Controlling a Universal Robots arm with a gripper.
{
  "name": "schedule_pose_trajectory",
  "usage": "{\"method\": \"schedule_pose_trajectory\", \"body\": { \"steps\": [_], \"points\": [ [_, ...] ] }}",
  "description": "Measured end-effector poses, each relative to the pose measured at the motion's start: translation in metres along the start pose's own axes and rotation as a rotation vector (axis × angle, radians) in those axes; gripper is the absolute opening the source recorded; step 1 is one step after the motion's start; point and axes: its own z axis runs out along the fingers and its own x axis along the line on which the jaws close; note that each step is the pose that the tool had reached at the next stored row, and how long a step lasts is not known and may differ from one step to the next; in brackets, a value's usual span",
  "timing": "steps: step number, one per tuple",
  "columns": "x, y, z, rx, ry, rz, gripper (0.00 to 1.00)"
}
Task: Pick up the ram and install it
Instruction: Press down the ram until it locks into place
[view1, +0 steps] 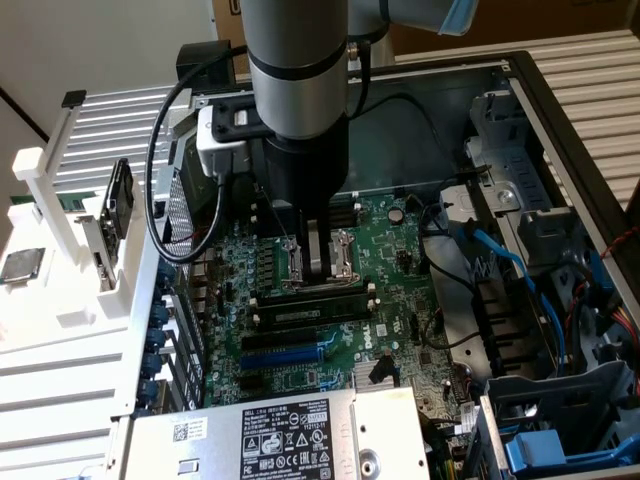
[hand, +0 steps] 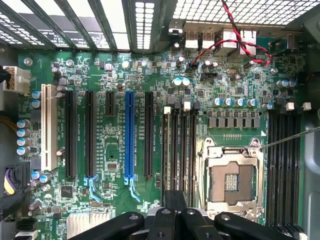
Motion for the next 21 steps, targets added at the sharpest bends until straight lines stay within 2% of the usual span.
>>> {"method": "schedule_pose_trajectory", "body": {
  "steps": [8, 11, 13, 21],
  "points": [
    [0.0000, 0.0000, 0.0000, 0.0107, 0.0003, 0.118, 0.10],
    [0.0000, 0.0000, 0.0000, 0.0190, 0.0015, 0.210, 0.10],
    [0.0000, 0.0000, 0.0000, 0.0217, 0.0019, 0.240, 0.10],
    [0.0000, 0.0000, 0.0000, 0.0427, 0.0052, 0.476, 0.10]
  ]
}}
